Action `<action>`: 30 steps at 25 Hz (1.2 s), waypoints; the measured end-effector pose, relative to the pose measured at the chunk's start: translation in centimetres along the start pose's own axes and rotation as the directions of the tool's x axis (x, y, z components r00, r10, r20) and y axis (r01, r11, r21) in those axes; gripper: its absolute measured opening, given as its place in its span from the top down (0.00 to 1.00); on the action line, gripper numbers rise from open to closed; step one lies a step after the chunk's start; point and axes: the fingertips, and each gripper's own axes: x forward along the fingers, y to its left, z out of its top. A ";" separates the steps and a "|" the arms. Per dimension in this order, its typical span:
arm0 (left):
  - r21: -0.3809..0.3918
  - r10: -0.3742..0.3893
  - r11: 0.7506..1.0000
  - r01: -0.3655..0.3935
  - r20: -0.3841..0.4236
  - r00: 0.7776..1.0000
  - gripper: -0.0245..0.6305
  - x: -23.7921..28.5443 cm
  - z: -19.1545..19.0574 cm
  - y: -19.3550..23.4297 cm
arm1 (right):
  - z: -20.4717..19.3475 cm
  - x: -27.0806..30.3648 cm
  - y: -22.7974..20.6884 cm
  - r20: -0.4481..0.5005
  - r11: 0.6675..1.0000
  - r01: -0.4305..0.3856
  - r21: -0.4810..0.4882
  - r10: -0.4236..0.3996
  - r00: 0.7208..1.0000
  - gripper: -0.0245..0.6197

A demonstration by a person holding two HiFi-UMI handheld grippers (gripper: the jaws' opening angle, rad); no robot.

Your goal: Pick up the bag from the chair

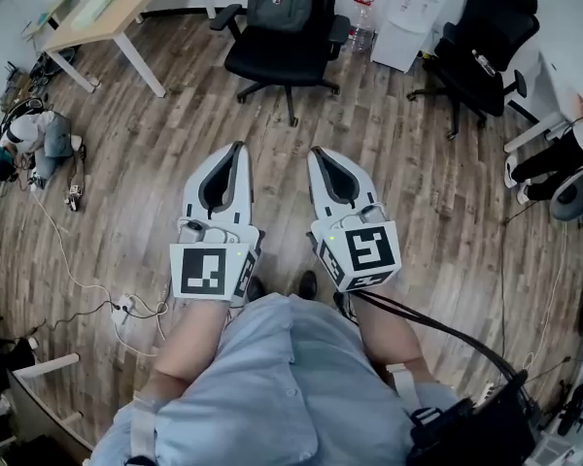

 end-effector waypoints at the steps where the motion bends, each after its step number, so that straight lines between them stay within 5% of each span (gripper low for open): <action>1: 0.001 0.006 1.000 -0.006 -0.002 1.000 0.96 0.3 0.0 -0.3 | 0.0 0.0 -0.5 -0.004 1.000 -0.005 0.005 0.005 1.000 0.96; 15: -0.001 0.061 0.998 -0.061 -0.048 0.997 0.96 6.2 -3.1 1.8 | -2.1 5.9 -6.4 -0.052 1.000 -0.004 0.018 0.005 0.999 0.96; 30: -0.073 0.013 0.997 -0.015 -0.038 0.999 0.96 21.9 -7.5 16.9 | -1.3 27.1 -9.6 -0.075 0.999 0.050 -0.021 -0.052 0.996 0.96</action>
